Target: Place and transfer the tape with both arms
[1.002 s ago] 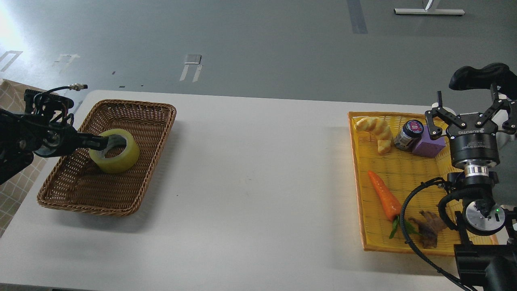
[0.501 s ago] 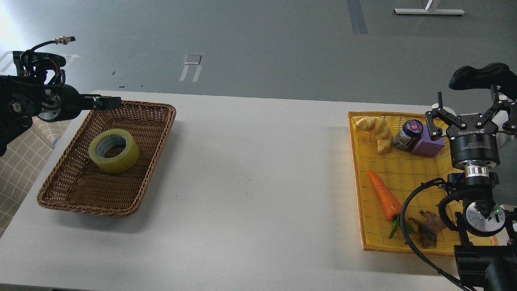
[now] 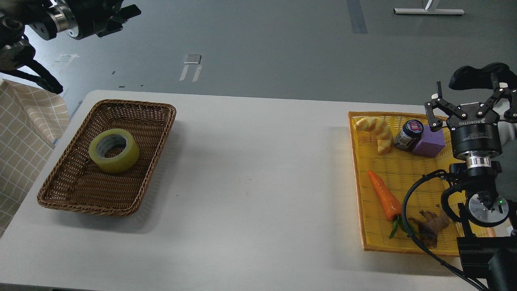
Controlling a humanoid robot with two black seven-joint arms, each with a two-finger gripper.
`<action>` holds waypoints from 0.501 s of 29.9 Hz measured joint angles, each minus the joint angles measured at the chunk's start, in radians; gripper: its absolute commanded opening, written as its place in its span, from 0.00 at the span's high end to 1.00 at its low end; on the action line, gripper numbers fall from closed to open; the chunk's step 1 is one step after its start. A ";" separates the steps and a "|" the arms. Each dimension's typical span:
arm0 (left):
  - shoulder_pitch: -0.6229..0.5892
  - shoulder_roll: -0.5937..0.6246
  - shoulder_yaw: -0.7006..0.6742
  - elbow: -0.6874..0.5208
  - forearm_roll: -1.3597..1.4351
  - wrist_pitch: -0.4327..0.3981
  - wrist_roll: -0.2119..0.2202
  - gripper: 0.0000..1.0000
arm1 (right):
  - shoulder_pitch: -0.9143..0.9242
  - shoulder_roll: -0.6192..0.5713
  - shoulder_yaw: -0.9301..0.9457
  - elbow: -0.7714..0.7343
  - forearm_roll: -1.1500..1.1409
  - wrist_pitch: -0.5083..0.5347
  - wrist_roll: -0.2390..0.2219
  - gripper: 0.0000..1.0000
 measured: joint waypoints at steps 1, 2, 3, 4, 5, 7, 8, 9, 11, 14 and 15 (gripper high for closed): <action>0.002 -0.007 -0.007 0.000 -0.037 0.000 0.000 0.02 | 0.006 -0.005 -0.003 0.000 0.000 0.000 -0.001 0.00; 0.004 -0.015 -0.019 -0.001 -0.072 0.000 -0.001 0.02 | 0.013 -0.010 -0.008 0.000 0.000 0.000 -0.002 0.00; 0.010 -0.023 -0.039 -0.001 -0.098 -0.002 -0.002 0.02 | 0.021 -0.013 -0.013 0.000 -0.001 0.000 -0.002 0.00; 0.016 -0.030 -0.056 -0.002 -0.112 -0.004 -0.003 0.02 | 0.028 -0.015 -0.017 0.000 -0.002 0.000 -0.003 0.00; 0.027 -0.041 -0.081 -0.004 -0.123 -0.006 -0.005 0.02 | 0.037 -0.018 -0.020 0.000 -0.003 0.000 -0.003 0.00; 0.056 -0.066 -0.142 -0.014 -0.132 -0.010 -0.013 0.02 | 0.055 -0.026 -0.022 -0.002 -0.007 0.000 -0.004 0.00; 0.071 -0.080 -0.176 -0.019 -0.133 -0.010 -0.018 0.02 | 0.062 -0.029 -0.023 -0.003 -0.009 0.000 -0.004 0.00; 0.083 -0.091 -0.203 -0.023 -0.134 -0.011 -0.020 0.02 | 0.066 -0.032 -0.024 -0.004 -0.010 0.000 -0.004 0.00; 0.109 -0.110 -0.262 -0.032 -0.136 -0.012 -0.023 0.02 | 0.071 -0.035 -0.029 -0.004 -0.011 0.000 -0.004 0.00; 0.166 -0.150 -0.368 -0.044 -0.137 -0.013 -0.026 0.02 | 0.076 -0.037 -0.052 -0.001 -0.013 0.000 -0.007 0.00; 0.192 -0.168 -0.408 -0.047 -0.137 -0.014 -0.026 0.02 | 0.077 -0.040 -0.063 -0.001 -0.013 0.000 -0.013 0.00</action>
